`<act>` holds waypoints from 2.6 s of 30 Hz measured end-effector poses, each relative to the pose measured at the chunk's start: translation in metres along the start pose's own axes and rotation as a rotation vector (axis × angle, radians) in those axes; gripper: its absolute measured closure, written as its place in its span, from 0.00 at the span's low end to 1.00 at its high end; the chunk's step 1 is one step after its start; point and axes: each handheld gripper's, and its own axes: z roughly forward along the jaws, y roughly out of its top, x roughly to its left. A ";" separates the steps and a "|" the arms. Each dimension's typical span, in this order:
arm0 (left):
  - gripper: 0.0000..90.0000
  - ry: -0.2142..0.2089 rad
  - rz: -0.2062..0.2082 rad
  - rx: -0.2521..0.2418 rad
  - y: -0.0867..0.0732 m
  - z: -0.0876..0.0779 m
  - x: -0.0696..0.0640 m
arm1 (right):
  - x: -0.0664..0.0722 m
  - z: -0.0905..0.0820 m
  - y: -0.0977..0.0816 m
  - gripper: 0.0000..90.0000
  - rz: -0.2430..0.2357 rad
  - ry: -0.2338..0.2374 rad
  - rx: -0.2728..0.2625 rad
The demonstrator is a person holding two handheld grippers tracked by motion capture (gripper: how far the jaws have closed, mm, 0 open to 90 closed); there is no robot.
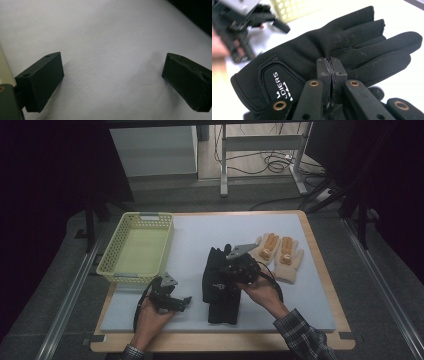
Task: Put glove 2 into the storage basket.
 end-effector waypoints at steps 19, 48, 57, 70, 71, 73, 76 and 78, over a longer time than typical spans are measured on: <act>0.04 0.002 0.000 -0.002 0.000 0.000 0.000 | 0.017 0.016 -0.053 0.89 0.018 -0.015 0.109; 0.05 0.000 0.003 0.014 -0.009 -0.012 0.002 | 0.018 -0.012 -0.128 0.97 0.072 0.045 0.023; 0.04 -0.006 0.015 0.006 -0.019 -0.018 0.006 | 0.030 0.003 -0.123 0.97 0.049 0.077 0.015; 0.04 -0.005 0.011 0.004 -0.019 -0.018 0.006 | 0.037 0.034 -0.099 0.97 0.046 0.066 -0.002; 0.04 -0.006 0.013 0.004 -0.019 -0.018 0.006 | 0.037 0.037 -0.097 0.97 0.049 0.063 -0.004; 0.04 -0.006 0.010 0.003 -0.019 -0.018 0.006 | 0.037 0.042 -0.093 0.97 0.053 0.057 -0.007; 0.04 -0.006 0.010 0.004 -0.019 -0.018 0.006 | 0.037 0.050 -0.085 0.97 0.049 0.043 -0.007; 0.04 -0.006 0.010 0.004 -0.019 -0.018 0.006 | 0.038 0.056 -0.079 0.97 0.044 0.033 -0.005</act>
